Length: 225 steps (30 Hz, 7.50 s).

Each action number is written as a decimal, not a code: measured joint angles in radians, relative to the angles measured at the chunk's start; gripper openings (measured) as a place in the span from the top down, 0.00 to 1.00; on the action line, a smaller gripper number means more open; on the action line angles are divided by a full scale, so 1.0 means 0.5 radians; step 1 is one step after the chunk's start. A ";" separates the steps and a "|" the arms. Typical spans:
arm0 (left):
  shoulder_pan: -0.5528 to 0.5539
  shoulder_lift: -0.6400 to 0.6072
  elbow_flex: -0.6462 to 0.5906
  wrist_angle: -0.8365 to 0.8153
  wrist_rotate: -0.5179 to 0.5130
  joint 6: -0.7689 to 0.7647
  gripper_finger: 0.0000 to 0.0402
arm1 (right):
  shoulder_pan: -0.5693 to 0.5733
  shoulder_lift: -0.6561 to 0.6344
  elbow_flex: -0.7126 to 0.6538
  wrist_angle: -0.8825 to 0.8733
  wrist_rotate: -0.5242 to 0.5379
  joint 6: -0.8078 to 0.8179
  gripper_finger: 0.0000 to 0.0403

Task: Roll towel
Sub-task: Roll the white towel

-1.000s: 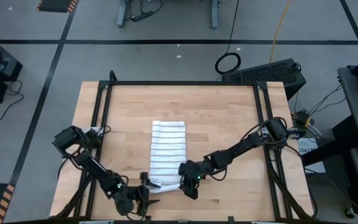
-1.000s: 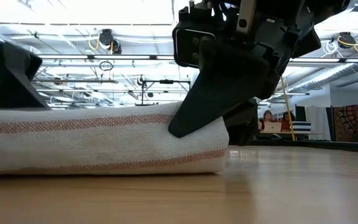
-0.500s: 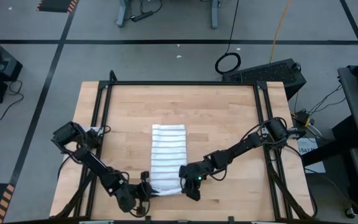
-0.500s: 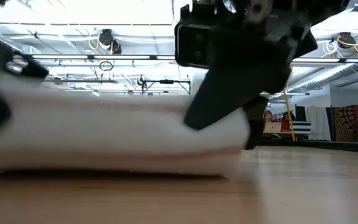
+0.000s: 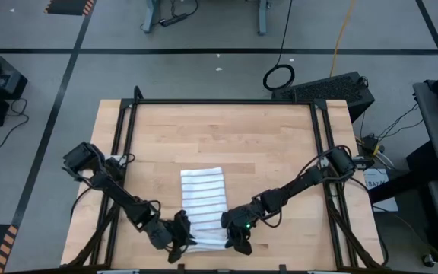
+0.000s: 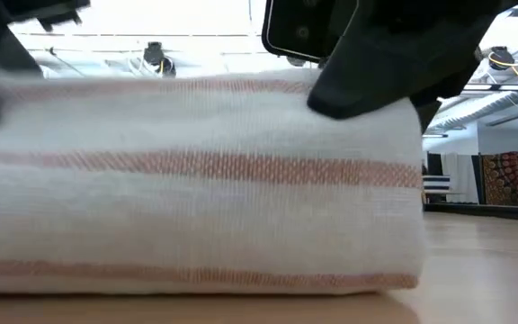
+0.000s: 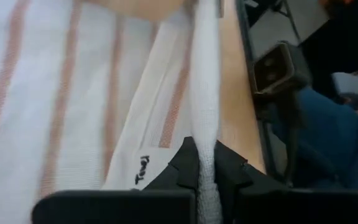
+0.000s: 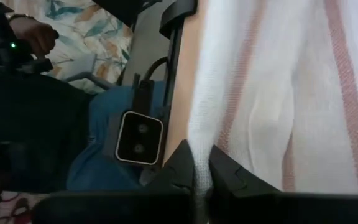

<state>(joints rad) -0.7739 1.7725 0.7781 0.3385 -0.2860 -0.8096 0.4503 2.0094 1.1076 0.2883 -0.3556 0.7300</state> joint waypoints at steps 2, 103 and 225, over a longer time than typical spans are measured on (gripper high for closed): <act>0.024 0.000 -0.020 0.004 0.029 -0.023 0.96 | -0.012 0.000 0.000 -0.034 -0.003 -0.047 0.98; 0.082 -0.497 -0.121 -1.005 0.102 0.043 0.24 | -0.024 0.359 0.002 0.595 1.065 -0.877 1.00; -0.530 0.133 -0.029 -0.763 -0.943 0.329 0.34 | 0.037 0.465 0.001 0.640 1.209 -0.749 0.75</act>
<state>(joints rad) -1.0391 1.8390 0.7634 -0.0432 -0.7573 -0.6453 0.4690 2.2417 1.1080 0.6082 0.2489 0.3553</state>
